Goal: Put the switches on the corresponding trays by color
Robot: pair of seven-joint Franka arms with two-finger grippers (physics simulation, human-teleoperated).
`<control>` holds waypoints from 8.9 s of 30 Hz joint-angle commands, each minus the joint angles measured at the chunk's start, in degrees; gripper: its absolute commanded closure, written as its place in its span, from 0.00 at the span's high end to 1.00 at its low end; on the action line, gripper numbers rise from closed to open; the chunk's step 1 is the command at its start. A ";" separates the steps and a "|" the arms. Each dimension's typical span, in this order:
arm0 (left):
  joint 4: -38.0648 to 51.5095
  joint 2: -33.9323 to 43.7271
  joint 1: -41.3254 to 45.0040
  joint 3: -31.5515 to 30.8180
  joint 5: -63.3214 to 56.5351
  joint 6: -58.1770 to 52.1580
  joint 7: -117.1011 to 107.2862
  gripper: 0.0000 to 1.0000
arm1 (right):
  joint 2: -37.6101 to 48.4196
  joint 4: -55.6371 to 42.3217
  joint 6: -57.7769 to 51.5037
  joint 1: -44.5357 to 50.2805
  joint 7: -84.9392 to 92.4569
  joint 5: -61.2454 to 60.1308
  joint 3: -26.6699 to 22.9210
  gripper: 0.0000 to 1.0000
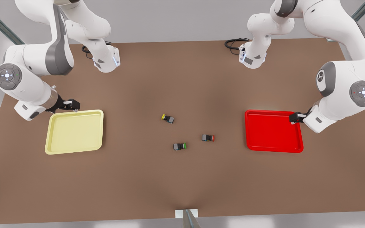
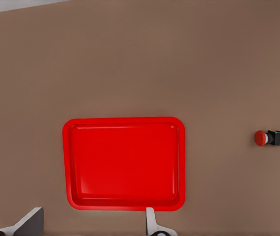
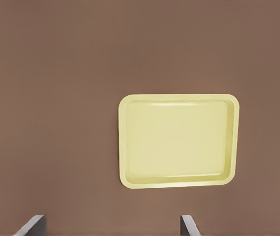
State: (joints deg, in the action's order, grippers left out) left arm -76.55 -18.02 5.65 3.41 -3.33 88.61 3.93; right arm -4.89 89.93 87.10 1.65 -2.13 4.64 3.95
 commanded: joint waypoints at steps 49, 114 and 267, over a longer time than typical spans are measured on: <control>-0.17 -5.62 -0.29 1.34 0.34 0.07 -0.33 1.00 | -32.73 -2.74 30.41 31.75 13.46 4.24 9.58 1.00; -0.17 -9.49 -0.29 1.25 0.60 0.16 -0.24 1.00 | -37.74 6.57 43.07 32.63 12.94 12.85 9.49 0.57; -12.73 -23.20 28.19 20.23 14.05 32.24 -75.75 0.51 | -7.41 -9.16 3.43 -6.31 8.54 -1.74 -2.37 1.00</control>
State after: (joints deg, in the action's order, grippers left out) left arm -90.24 -40.37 33.68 24.08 10.50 120.83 -70.87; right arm -12.31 80.77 90.53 -4.65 6.42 2.95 1.58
